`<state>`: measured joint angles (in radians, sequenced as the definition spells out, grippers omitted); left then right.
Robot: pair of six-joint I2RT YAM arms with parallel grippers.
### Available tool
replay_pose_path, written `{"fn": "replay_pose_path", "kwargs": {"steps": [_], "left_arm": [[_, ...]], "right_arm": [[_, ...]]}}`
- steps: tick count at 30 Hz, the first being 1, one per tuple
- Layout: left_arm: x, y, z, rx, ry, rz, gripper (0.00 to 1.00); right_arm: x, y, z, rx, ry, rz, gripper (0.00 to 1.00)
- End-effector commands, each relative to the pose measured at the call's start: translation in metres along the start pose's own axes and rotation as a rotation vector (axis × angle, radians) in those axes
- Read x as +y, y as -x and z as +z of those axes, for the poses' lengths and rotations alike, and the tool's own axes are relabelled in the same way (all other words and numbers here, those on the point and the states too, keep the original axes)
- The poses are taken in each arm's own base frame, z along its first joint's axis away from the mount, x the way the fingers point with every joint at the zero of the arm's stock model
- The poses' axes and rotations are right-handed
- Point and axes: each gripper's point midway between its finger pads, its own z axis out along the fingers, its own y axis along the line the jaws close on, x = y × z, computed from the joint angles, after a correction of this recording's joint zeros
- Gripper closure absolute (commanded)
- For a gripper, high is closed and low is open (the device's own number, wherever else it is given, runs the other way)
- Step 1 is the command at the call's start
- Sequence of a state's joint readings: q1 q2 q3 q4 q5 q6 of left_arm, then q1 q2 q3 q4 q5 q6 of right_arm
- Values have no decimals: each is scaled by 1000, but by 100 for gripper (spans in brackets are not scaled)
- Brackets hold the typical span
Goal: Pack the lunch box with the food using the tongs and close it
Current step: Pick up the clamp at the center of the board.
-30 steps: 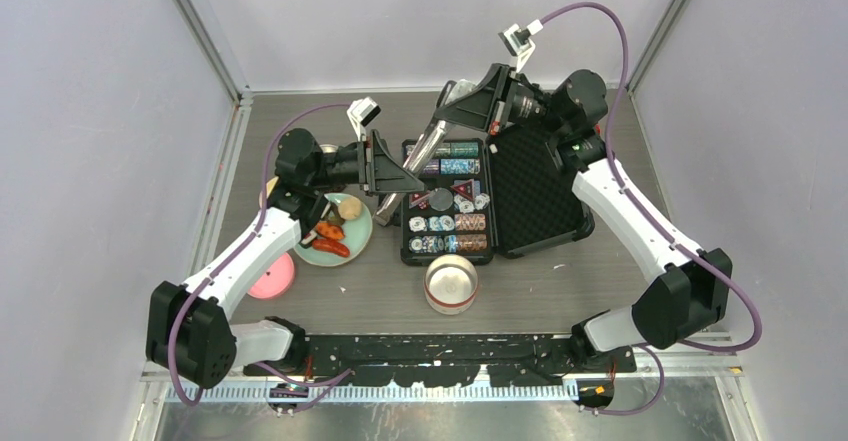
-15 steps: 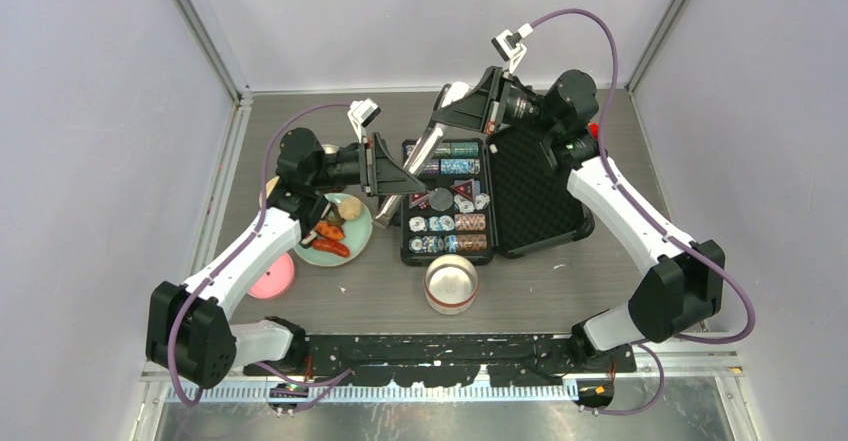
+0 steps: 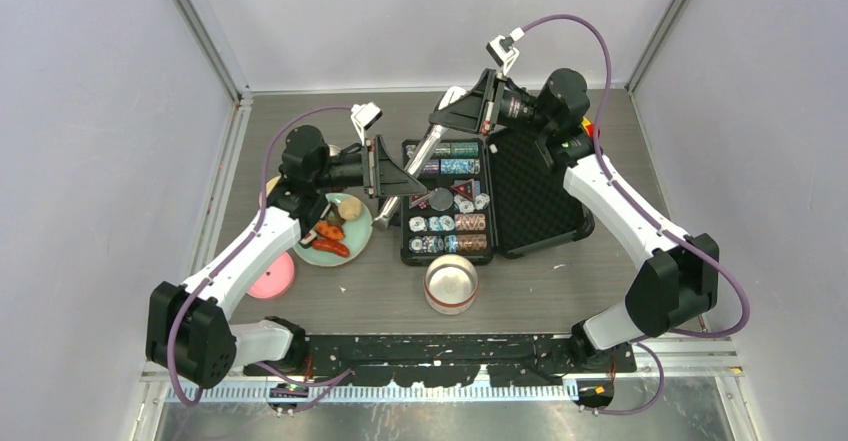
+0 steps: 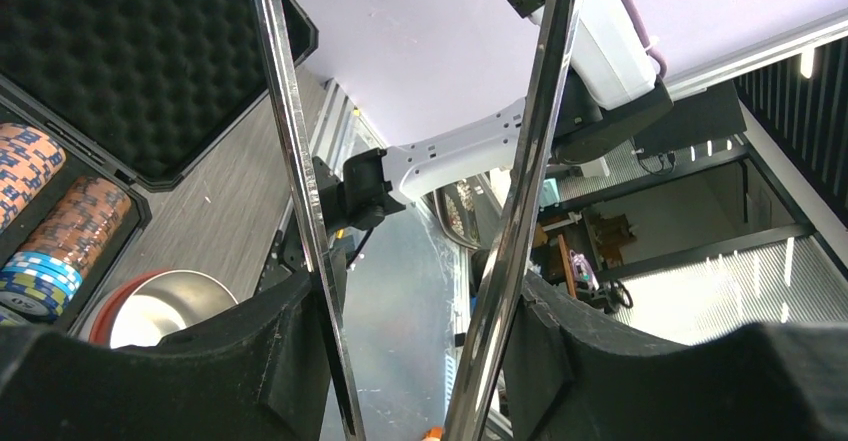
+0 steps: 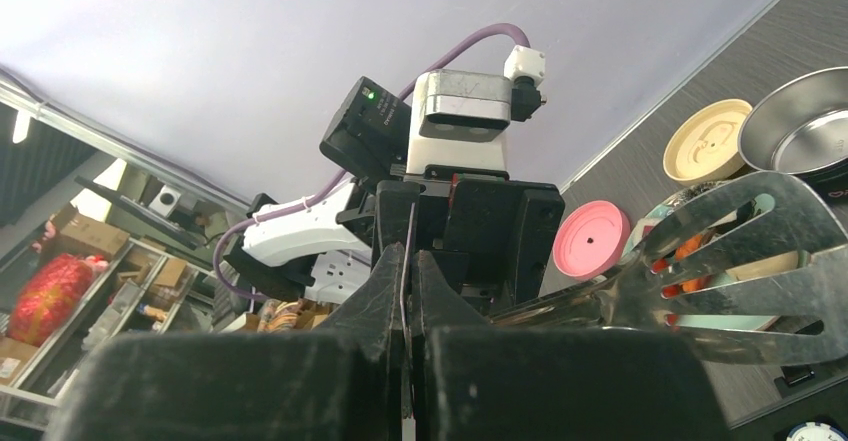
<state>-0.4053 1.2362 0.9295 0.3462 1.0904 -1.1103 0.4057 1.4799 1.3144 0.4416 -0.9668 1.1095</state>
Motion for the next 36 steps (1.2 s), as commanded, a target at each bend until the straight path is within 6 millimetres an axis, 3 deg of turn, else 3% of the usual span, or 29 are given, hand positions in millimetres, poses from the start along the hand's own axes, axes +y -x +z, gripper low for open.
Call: {"fn": "replay_pose_path", "kwargs": {"steps": [1, 11, 14, 18, 21, 24, 27, 32, 34, 36], "left_arm": [[-14, 15, 2, -32, -15, 96, 43], [-10, 19, 3, -38, -3, 71, 47], [-11, 20, 4, -38, -5, 73, 54], [-7, 20, 1, -39, 14, 80, 61], [-3, 21, -3, -43, 44, 100, 64], [-3, 21, -8, -50, 60, 108, 66], [-2, 19, -11, -47, 74, 110, 67], [4, 18, -17, -55, 126, 121, 68], [10, 19, -21, -63, 166, 145, 69], [18, 17, -28, -50, 230, 175, 70]], "right_arm": [[8, 1, 3, 3, 19, -16, 100], [19, -9, 4, 30, 87, -45, 100], [19, -10, 4, 36, 78, -48, 98], [22, -7, 2, 37, 61, -80, 71], [27, 7, -4, 10, 17, -135, 50], [27, 25, -14, -25, -67, -209, 38], [21, 46, -32, -67, -188, -279, 30], [24, 100, -71, -212, -305, -344, 20], [22, 114, -88, -254, -360, -366, 19], [19, 116, -97, -261, -406, -379, 18]]}}
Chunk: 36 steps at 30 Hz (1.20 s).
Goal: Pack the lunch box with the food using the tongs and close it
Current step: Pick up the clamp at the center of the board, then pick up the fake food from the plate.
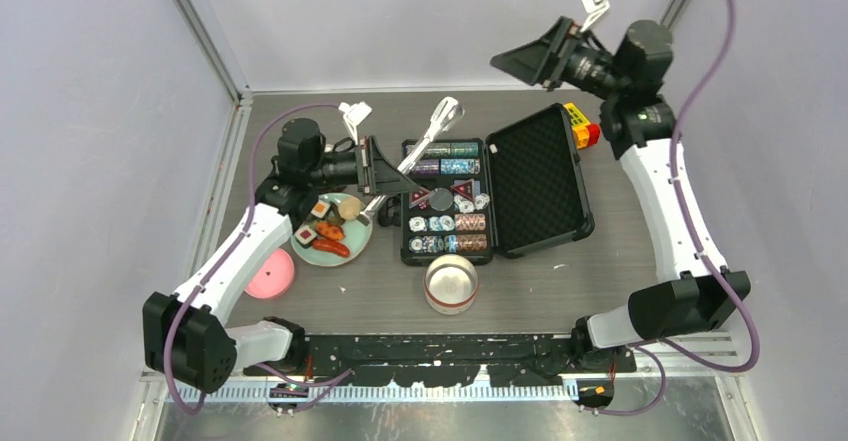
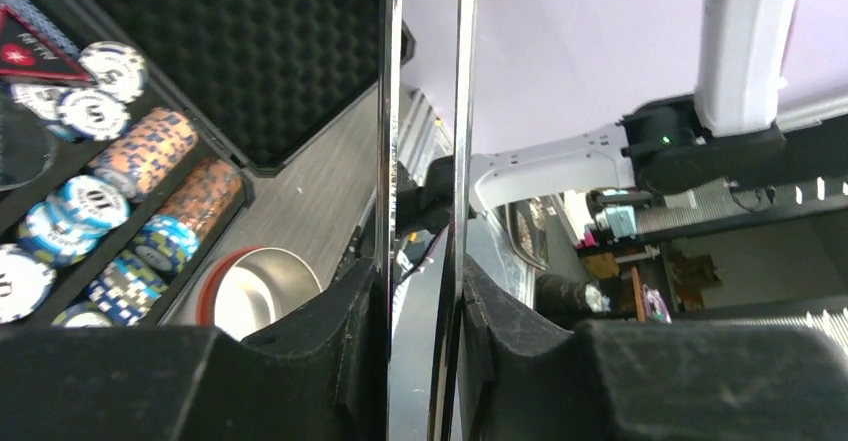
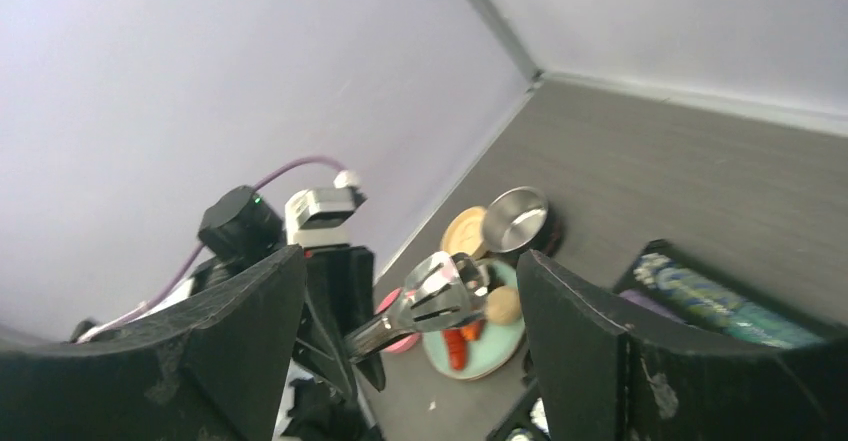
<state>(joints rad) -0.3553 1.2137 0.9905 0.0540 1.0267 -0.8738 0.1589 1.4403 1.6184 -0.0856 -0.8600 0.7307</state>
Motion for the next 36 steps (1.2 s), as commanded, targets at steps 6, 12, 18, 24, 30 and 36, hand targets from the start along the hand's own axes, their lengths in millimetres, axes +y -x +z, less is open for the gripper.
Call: {"fn": "replay_pose_path", "kwargs": {"steps": [6, 12, 18, 24, 30, 36], "left_arm": [[48, -2, -56, 124, 492, 371, 77], [82, -28, -109, 308, 715, 425, 80], [90, -39, -152, 366, 839, 444, 71], [96, -59, -197, 461, 962, 407, 69], [98, -76, -232, 552, 1068, 411, 62], [111, -78, -244, 590, 1115, 402, 57]], "right_arm": [[-11, -32, -40, 89, -124, -85, 18], [-39, -120, -69, 277, -130, -72, 16], [-64, -172, -98, 314, -208, -149, 5], [-83, -213, -112, 410, -209, -147, 5], [-92, -221, -116, 481, -236, -126, 6], [-86, -222, -119, 451, -219, -173, 5]]}}
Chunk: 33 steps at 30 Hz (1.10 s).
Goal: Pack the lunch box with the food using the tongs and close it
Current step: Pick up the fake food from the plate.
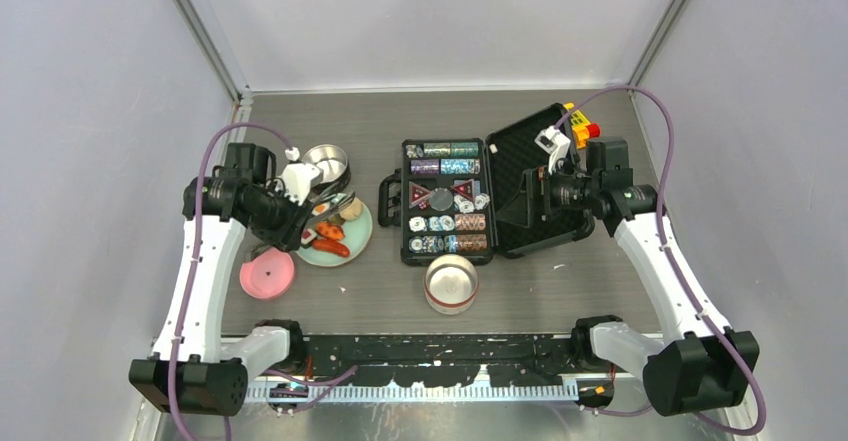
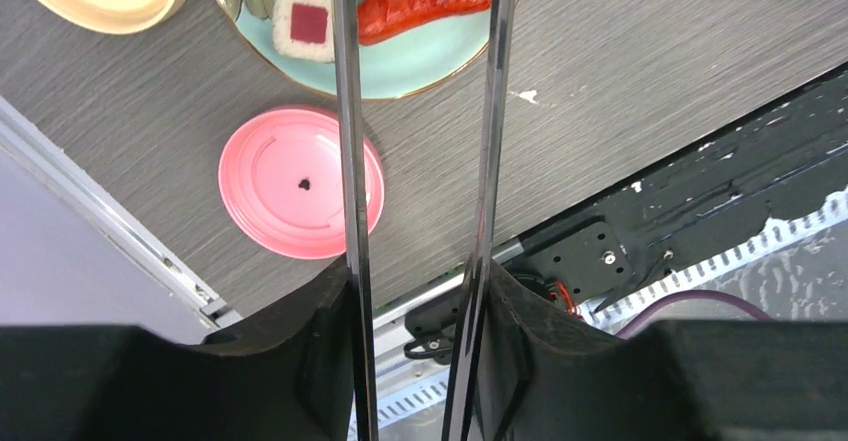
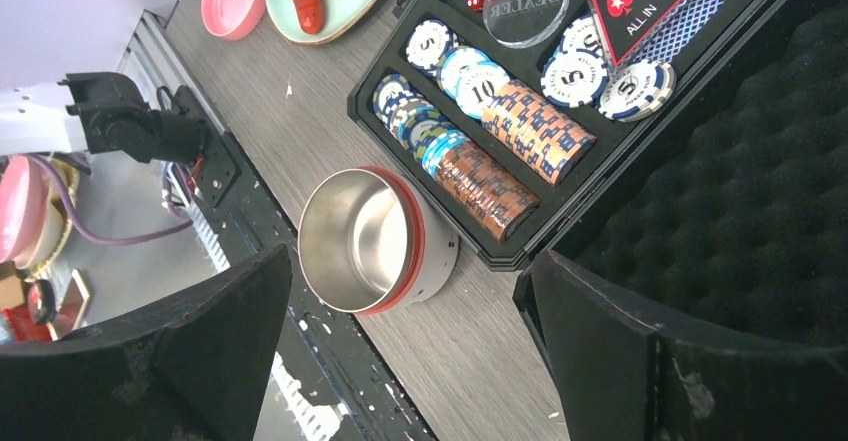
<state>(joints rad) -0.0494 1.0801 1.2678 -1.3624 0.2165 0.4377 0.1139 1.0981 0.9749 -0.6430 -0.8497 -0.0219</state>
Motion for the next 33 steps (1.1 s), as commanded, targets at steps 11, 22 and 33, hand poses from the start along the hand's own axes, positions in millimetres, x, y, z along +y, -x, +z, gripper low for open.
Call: {"fn": "replay_pose_path", "kwargs": {"steps": [11, 22, 33], "left_arm": [[36, 4, 18, 67, 99, 99, 52], [46, 5, 40, 118, 106, 154, 49], [43, 6, 51, 149, 180, 280, 48]], "right_arm": [[4, 0, -6, -26, -5, -102, 5], [1, -3, -5, -8, -3, -91, 5], [1, -6, -3, 5, 5, -83, 5]]}}
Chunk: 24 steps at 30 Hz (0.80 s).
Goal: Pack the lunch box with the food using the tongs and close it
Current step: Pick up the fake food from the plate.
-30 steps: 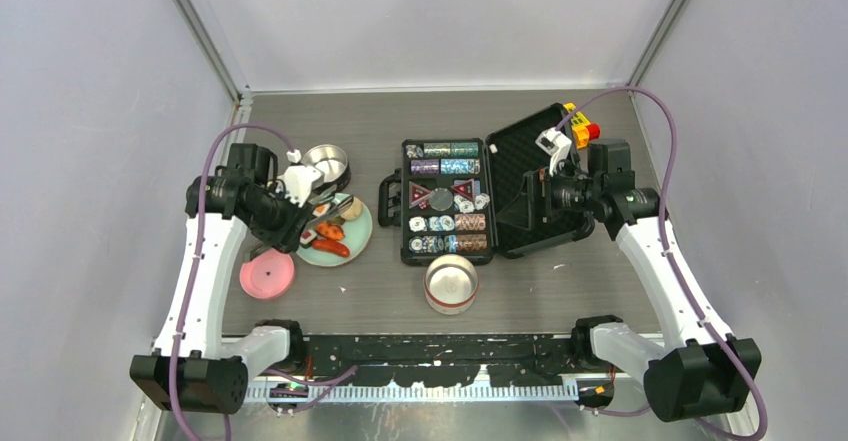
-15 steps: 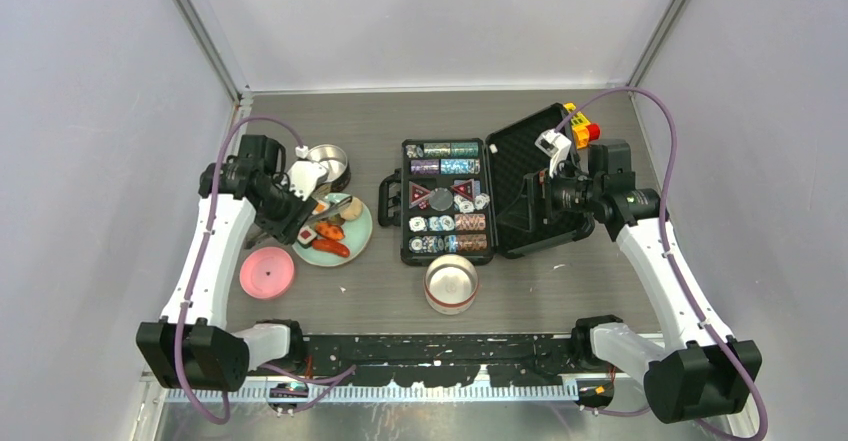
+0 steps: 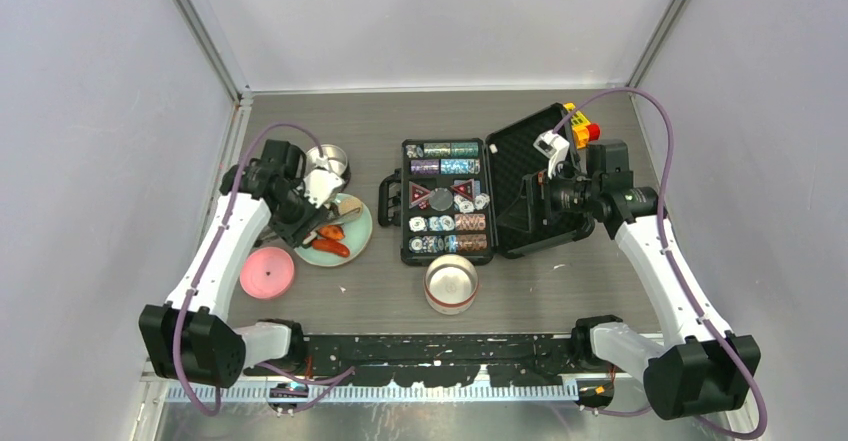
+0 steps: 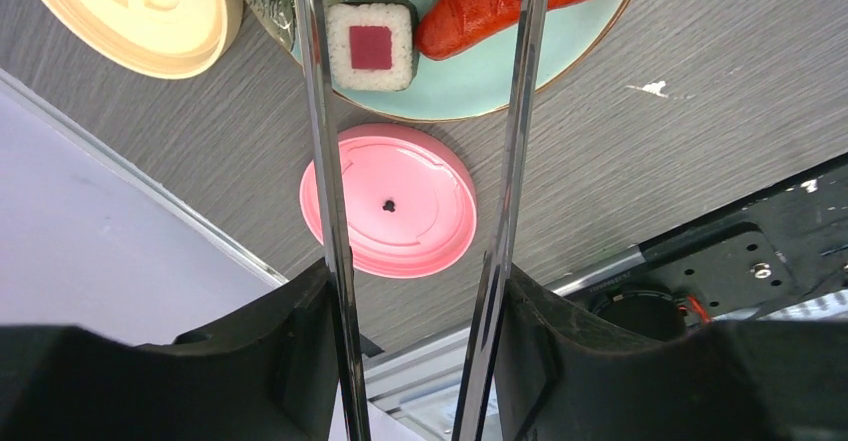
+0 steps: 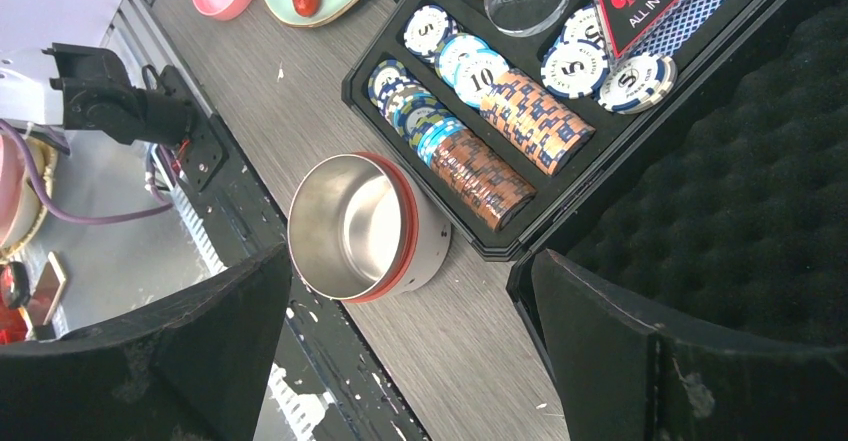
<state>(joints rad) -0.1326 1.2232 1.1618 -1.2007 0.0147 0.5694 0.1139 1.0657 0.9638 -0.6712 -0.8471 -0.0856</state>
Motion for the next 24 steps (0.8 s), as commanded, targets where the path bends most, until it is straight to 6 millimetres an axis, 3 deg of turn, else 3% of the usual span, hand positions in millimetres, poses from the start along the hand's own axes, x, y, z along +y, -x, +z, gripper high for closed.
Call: {"fn": "replay_pose_path", "kwargs": {"steps": [1, 13, 24], "left_arm": [[9, 8, -1, -13, 103, 85, 48], [9, 24, 8, 24, 224, 218, 50], [7, 24, 18, 64, 259, 273, 53]], "right_arm": [[-2, 0, 2, 2, 7, -23, 5], [-2, -1, 2, 7, 10, -20, 5], [-1, -1, 3, 12, 16, -13, 5]]}}
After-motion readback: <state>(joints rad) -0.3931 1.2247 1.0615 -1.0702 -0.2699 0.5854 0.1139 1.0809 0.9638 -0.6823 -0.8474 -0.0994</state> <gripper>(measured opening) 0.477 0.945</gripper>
